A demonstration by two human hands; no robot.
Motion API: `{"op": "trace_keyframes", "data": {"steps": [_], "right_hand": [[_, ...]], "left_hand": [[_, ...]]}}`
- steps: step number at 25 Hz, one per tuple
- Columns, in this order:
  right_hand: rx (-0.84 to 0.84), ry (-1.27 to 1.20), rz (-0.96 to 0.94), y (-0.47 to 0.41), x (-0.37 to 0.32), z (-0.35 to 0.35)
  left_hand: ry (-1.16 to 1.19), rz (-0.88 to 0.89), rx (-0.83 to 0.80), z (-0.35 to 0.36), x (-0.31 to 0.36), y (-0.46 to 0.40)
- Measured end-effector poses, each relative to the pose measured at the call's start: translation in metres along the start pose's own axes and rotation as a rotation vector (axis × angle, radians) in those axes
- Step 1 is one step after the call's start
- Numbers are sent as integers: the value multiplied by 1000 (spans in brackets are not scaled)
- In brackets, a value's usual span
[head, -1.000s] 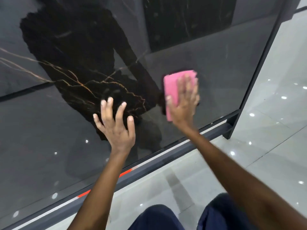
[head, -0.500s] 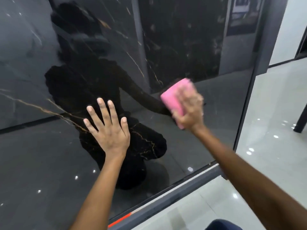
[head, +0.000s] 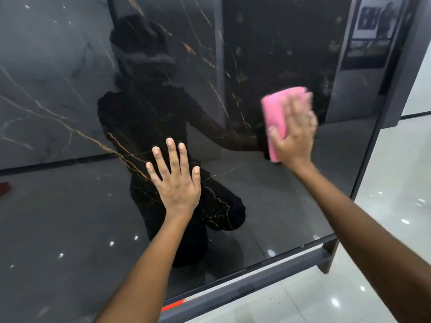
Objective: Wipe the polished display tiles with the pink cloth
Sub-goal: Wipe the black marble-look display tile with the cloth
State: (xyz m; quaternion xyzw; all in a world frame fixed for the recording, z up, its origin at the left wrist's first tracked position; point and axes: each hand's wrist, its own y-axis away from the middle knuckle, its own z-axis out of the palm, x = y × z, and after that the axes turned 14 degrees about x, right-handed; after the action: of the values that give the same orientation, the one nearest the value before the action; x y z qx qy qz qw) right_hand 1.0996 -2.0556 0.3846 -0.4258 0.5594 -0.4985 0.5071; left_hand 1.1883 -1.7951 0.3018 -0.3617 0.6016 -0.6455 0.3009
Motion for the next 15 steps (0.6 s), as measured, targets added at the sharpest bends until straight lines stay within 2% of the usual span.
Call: {"op": "trace_keyframes", "data": {"steps": [1, 2, 3, 4, 5, 7, 8, 9, 10, 12, 13, 14, 15], "right_hand": [[45, 10, 357, -23, 1, -4], [62, 18, 609, -34, -11, -5], [69, 4, 689, -34, -35, -6], [58, -49, 553, -26, -61, -6], [9, -117, 226, -13, -84, -5], [-177, -163, -556, 4, -96, -7], [-185, -136, -784, -16, -81, -6], [-113, -105, -779, -45, -58, -5], [-66, -83, -527, -78, -34, -6], [12, -48, 260, -149, 11, -16], [25, -43, 550, -168, 19, -21], [9, -23, 669, -171, 6, -23], [6, -20, 649, -161, -17, -21]], "left_hand": [[-11, 8, -12, -2, 1, 0], [-11, -4, -24, -6, 4, 0], [24, -42, -33, -10, 9, -2], [84, -88, -38, -16, 16, -9], [147, -111, -24, -21, 22, -26], [217, -78, 58, -25, 29, -87], [205, -51, 92, -24, 27, -125], [164, -31, 103, -23, 22, -161], [104, -19, 96, -22, 15, -189], [1, 0, 56, -14, 5, -210], [-31, 4, 50, -10, 4, -208], [-54, 11, 56, -8, 5, -205], [-62, 15, 57, -7, 5, -202]]}}
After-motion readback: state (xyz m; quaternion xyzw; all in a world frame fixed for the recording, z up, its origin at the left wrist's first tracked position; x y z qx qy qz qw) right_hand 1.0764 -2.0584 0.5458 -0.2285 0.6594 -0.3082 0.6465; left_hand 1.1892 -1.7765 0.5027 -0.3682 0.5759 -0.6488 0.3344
